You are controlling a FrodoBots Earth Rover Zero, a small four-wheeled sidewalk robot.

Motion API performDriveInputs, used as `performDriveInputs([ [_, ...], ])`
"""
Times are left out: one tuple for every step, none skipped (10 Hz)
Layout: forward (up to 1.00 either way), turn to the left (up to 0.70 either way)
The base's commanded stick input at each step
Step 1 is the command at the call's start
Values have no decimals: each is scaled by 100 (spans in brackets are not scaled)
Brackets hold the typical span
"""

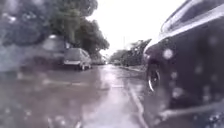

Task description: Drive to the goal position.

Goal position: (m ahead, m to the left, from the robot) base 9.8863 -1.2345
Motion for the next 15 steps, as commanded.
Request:
performDriveInputs([
  [100,0],
  [100,0],
  [100,0],
  [100,0],
  [100,0],
  [100,-3],
  [100,-27],
  [100,-24],
  [100,-5],
  [100,0],
  [100,0],
  [100,0],
  [100,0],
  [100,0],
  [100,0],
])
